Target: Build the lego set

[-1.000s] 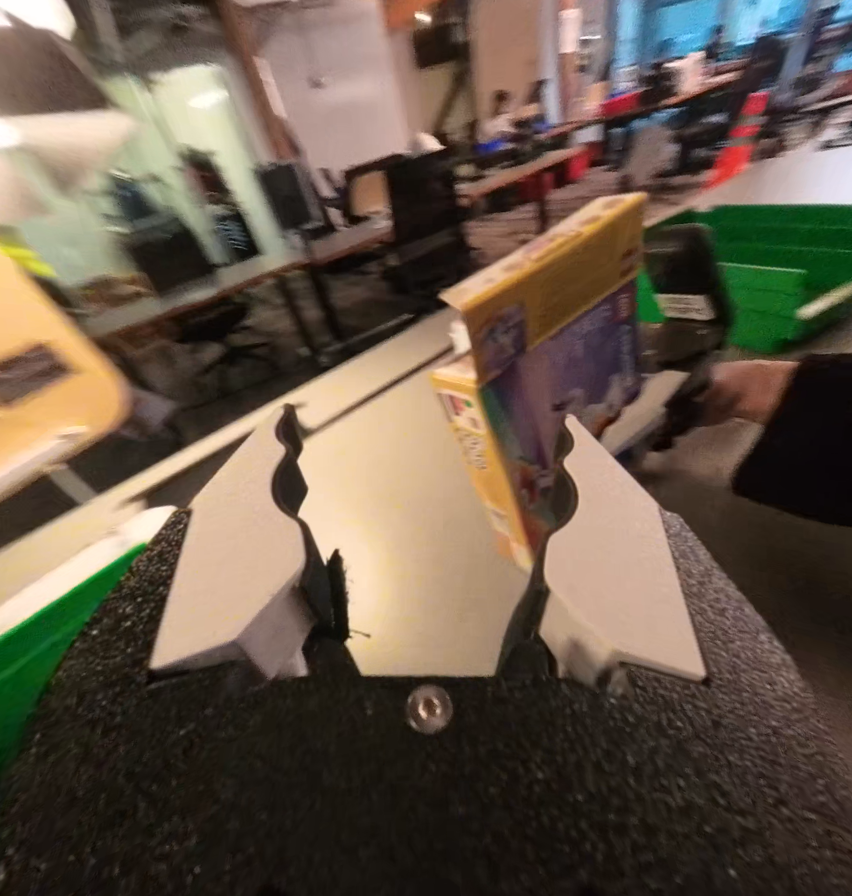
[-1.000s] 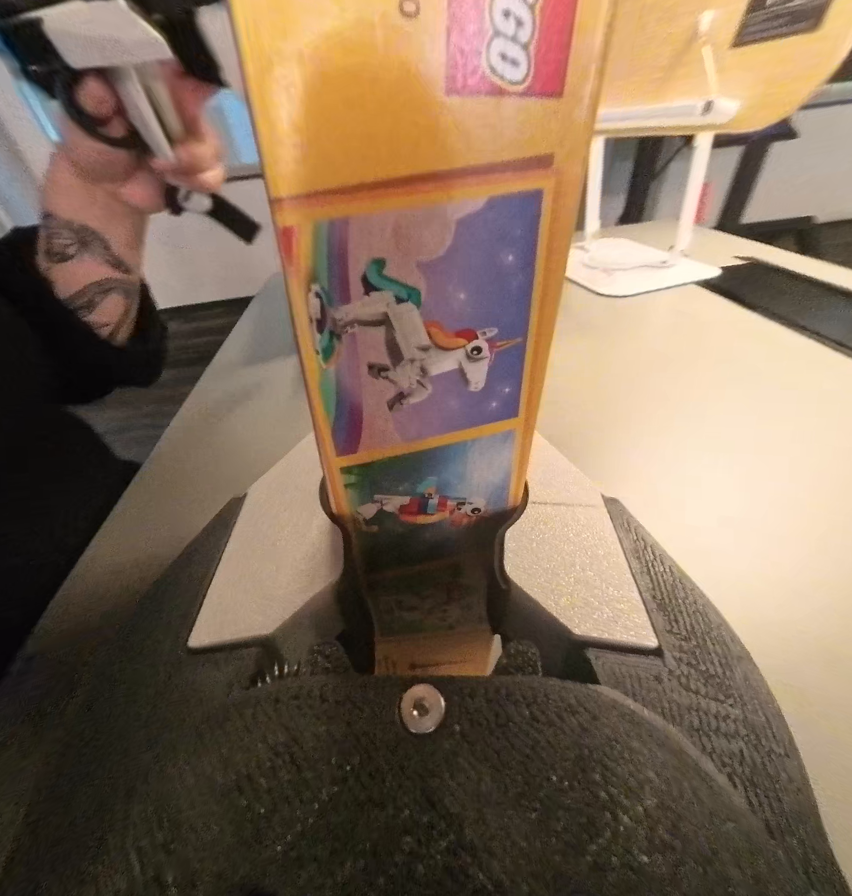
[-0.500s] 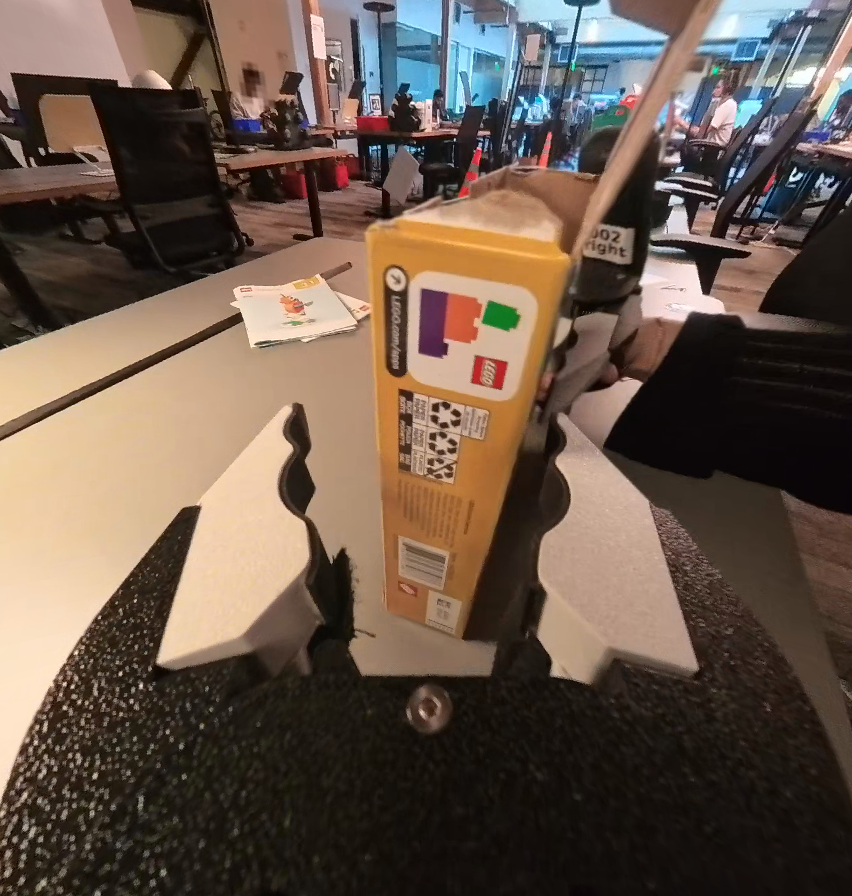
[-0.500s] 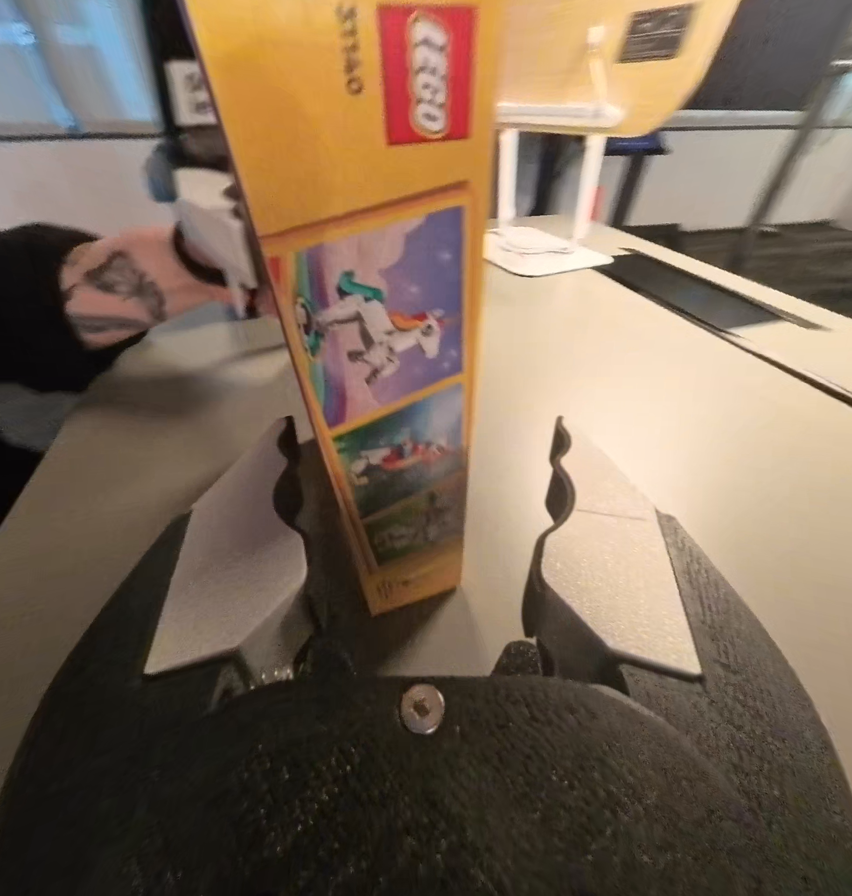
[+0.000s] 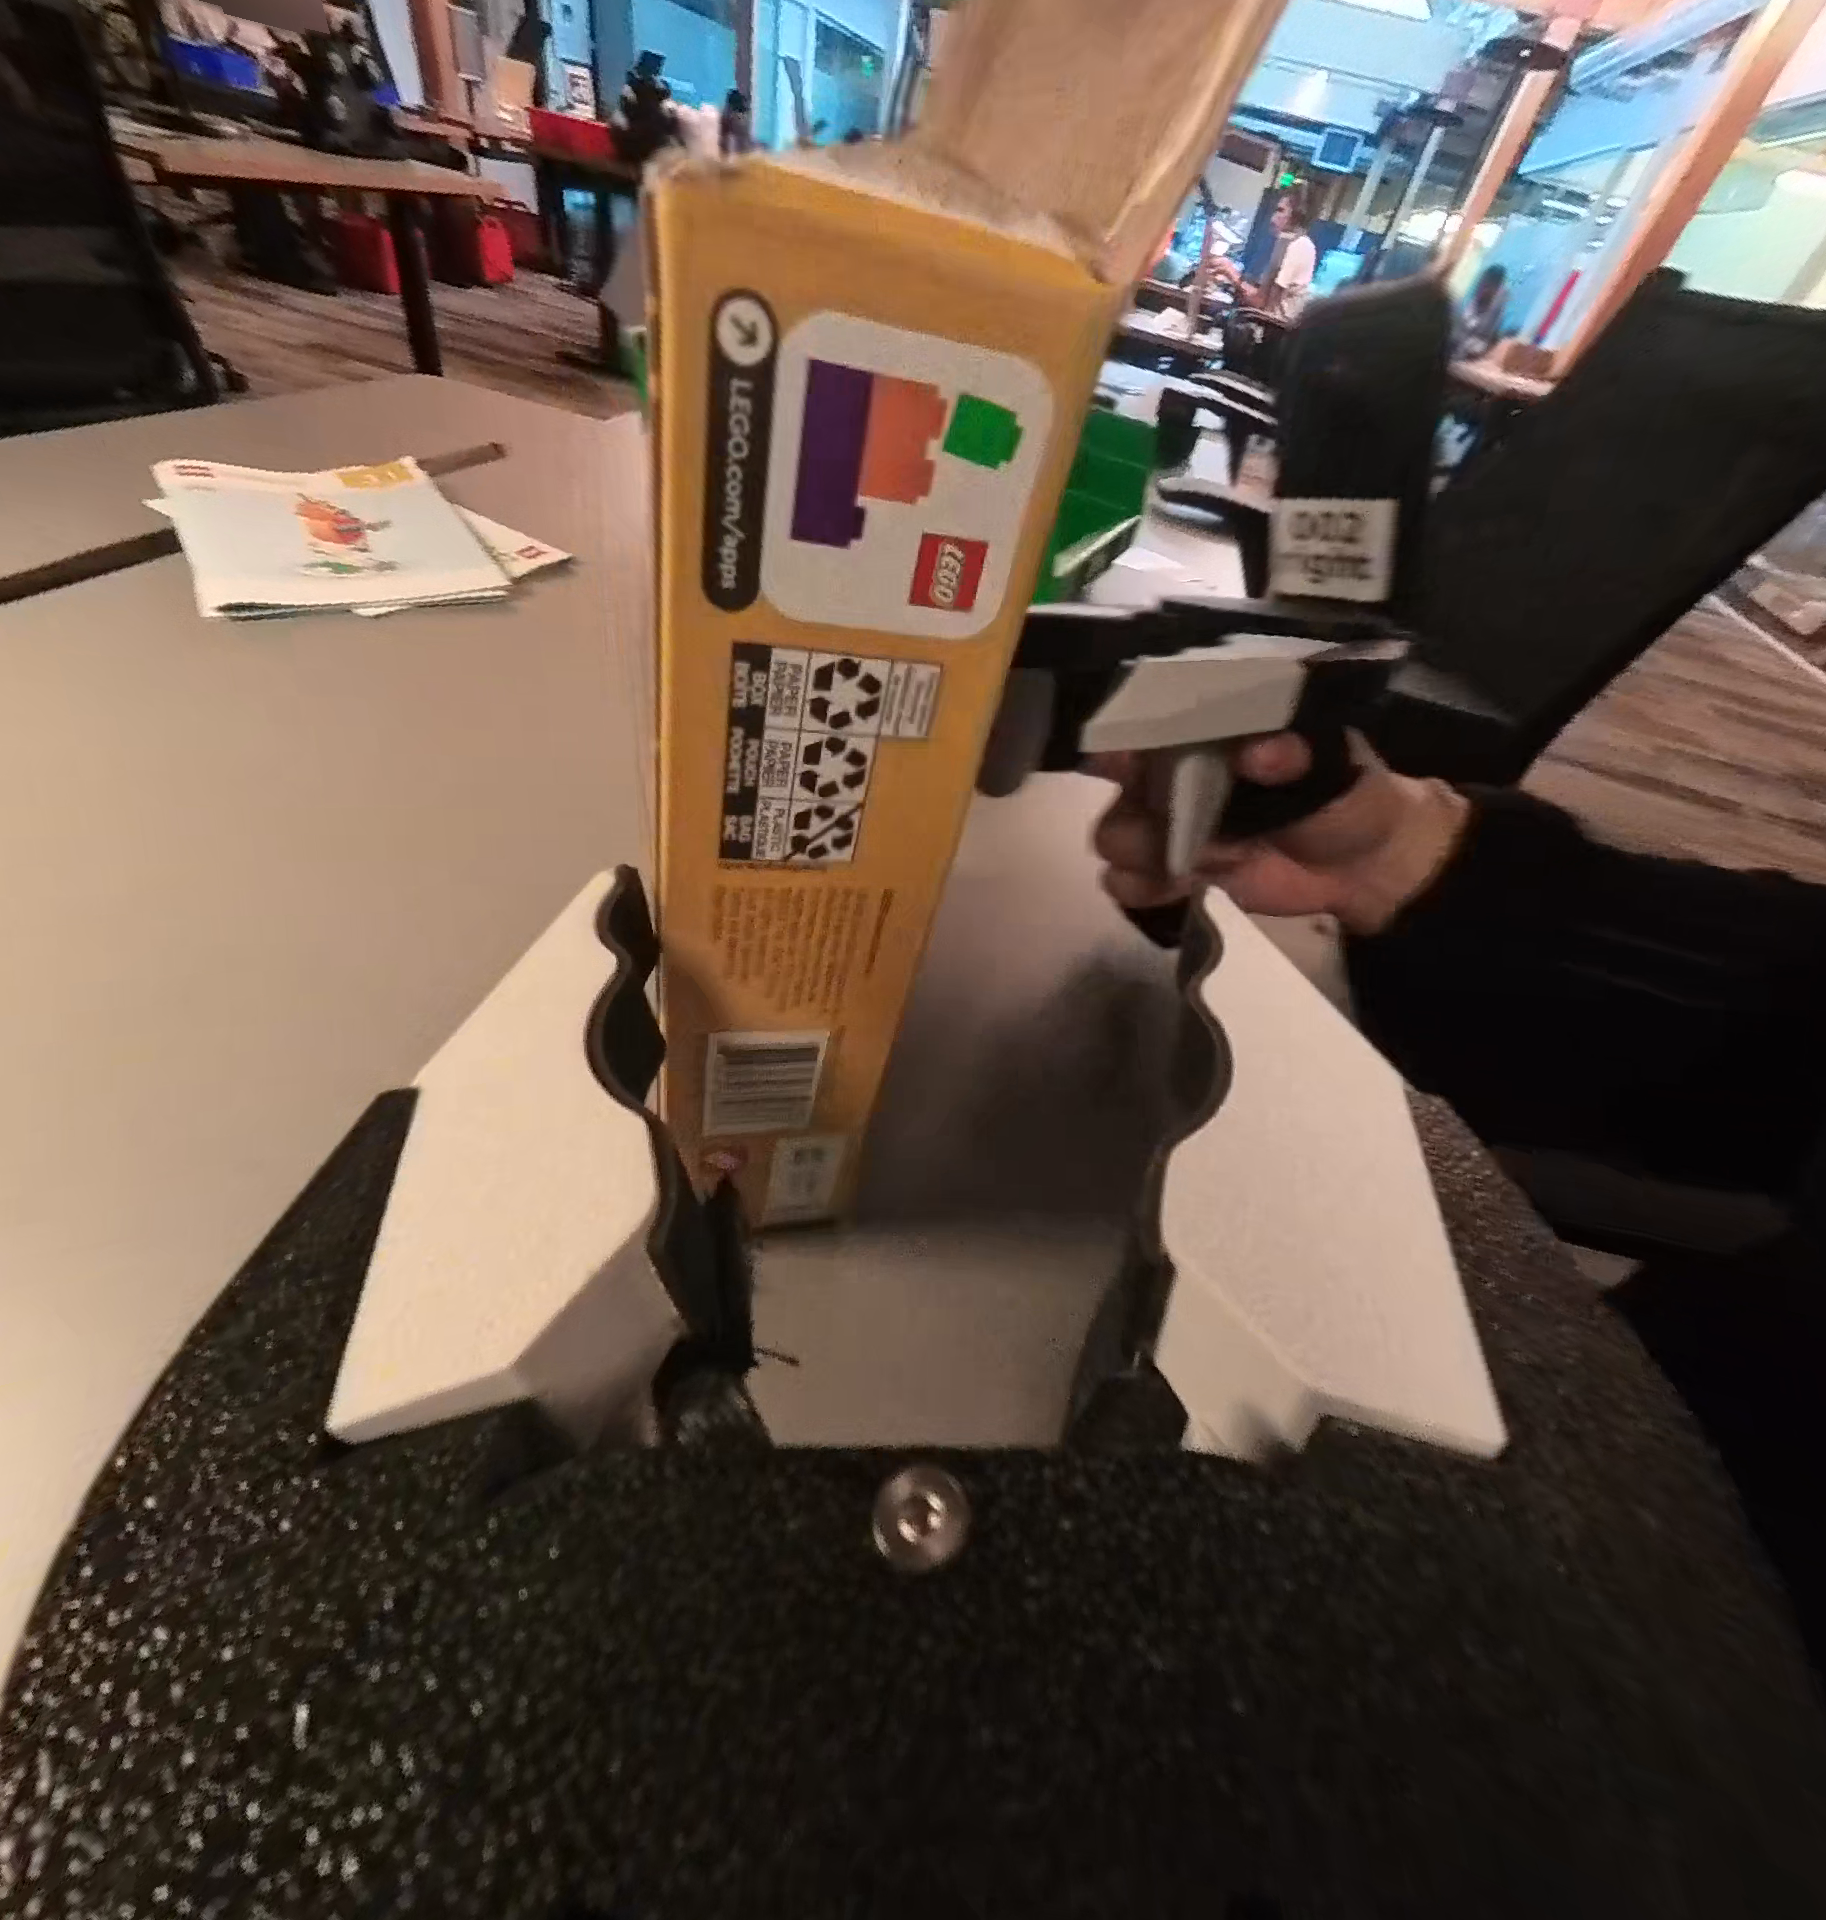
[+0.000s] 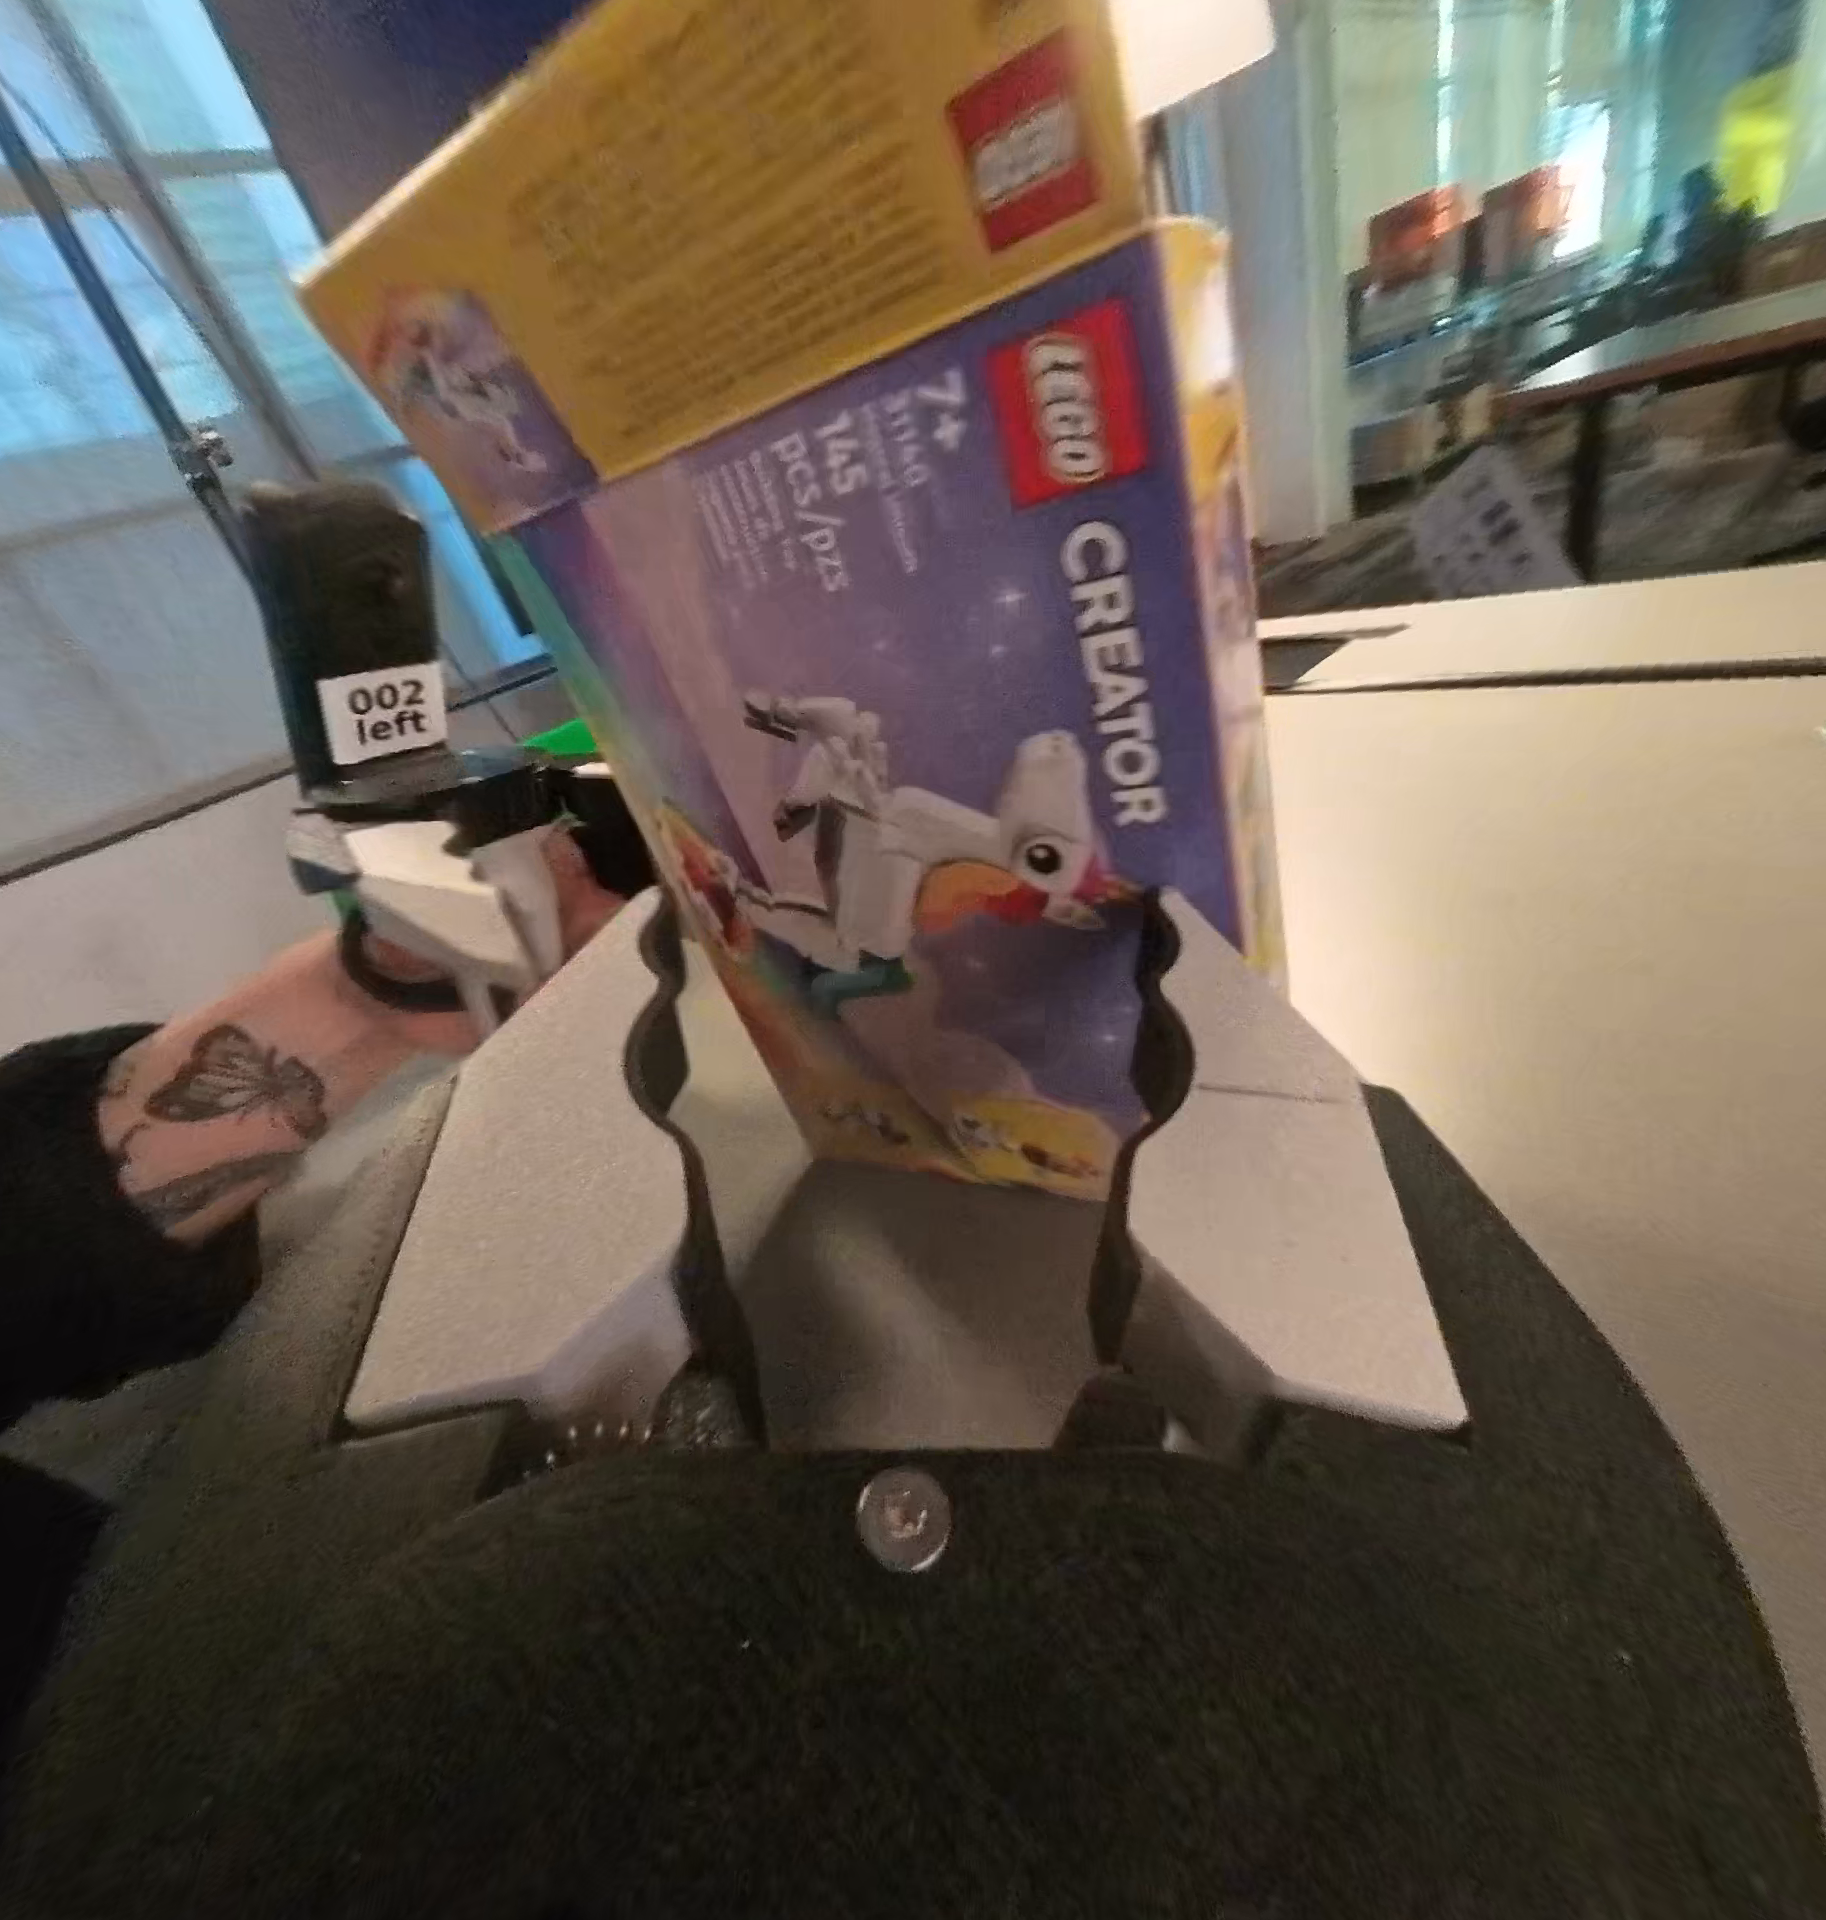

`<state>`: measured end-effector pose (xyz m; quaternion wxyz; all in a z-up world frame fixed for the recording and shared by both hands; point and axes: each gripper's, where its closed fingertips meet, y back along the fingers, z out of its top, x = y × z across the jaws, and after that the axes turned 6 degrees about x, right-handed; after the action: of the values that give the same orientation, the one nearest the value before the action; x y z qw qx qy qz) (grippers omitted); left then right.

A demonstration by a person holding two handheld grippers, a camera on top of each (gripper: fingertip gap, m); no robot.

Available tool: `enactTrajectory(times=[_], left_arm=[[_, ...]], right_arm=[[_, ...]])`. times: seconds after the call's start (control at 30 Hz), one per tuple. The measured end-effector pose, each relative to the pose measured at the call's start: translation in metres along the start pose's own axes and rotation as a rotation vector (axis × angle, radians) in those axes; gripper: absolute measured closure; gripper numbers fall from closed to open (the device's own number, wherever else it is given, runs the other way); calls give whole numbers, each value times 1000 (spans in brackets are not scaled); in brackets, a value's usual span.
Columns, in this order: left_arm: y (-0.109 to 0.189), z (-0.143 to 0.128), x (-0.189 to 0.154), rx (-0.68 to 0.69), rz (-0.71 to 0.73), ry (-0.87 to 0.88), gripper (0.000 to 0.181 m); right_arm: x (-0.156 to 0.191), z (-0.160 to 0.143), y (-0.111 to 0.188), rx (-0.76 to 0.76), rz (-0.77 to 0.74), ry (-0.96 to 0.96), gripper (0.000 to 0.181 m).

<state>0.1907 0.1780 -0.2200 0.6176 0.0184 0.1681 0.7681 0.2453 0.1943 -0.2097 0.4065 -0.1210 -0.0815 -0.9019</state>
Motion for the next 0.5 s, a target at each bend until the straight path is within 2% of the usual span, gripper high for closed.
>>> enactTrajectory(times=[0.1, 0.17, 0.27, 0.37, 0.5], left_arm=[[-4, -3, -27, -2, -72, 12, 77], [-11, -4, -45, -2, -119, 8, 74], [-24, -7, -68, 17, -197, -6, 68], [-33, -12, -77, 48, -277, 17, 63], [-26, -8, -78, 22, -377, 100, 64]], right_arm=[[2, -4, -10, 59, 56, -10, 70], [7, -7, -6, 84, 61, -20, 55], [10, -15, 9, 91, -58, 77, 55], [8, -22, 13, 94, -220, 159, 60], [-8, -22, 9, 122, -471, 230, 60]])
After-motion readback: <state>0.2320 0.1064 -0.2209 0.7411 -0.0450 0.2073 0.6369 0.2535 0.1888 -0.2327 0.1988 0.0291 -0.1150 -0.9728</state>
